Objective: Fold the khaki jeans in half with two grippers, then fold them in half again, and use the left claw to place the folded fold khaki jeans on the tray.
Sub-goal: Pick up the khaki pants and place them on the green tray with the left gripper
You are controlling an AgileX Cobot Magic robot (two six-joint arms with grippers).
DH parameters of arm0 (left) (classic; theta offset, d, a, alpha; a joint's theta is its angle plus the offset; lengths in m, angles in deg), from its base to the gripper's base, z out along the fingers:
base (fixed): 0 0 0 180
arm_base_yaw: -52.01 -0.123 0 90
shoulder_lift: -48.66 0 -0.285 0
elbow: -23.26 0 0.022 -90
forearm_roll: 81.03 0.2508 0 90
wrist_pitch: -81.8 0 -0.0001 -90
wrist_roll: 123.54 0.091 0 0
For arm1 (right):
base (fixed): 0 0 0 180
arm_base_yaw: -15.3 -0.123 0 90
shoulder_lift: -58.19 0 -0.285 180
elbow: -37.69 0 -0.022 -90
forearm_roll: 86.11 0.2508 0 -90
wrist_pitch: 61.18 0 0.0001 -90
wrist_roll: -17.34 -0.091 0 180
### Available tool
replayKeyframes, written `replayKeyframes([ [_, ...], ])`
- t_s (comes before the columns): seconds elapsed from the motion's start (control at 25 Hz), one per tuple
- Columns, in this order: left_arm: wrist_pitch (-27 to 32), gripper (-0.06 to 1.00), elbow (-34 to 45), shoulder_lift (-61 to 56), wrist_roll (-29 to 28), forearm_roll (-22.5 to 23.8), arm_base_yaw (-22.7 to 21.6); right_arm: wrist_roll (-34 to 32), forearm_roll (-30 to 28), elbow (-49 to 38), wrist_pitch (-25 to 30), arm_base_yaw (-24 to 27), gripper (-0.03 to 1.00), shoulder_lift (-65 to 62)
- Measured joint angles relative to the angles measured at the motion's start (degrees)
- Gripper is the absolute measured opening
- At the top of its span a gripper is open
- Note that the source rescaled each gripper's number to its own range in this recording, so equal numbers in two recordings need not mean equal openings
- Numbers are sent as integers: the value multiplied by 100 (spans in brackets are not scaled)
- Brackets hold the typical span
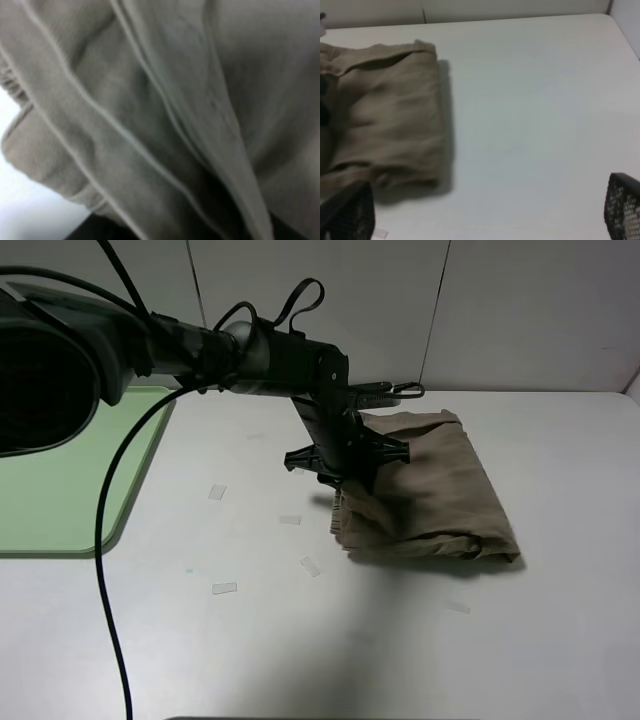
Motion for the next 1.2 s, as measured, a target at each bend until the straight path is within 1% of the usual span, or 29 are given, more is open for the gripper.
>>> replayKeyframes([
  [0.12,535,28,0,-150,419,193,-153,0,11,0,0,0,100,0],
  [0.24,808,24,0,-302,798,303,-306,0,11,0,0,0,100,0],
  [0.4,1174,22,0,-501,1226,357,-565,0,11,0,0,0,100,0],
  [0.72,1756,21,0,-944,1769,461,-1198,0,11,0,0,0,100,0],
  [0.84,2002,21,0,-1108,1909,710,-1473,0,11,0,0,0,100,0],
  [0.96,2208,21,0,-1284,2068,865,-1746,0,11,0,0,0,100,0],
  [1.2,2558,21,0,-1429,2451,901,-2260,0,13,0,0,0,100,0],
])
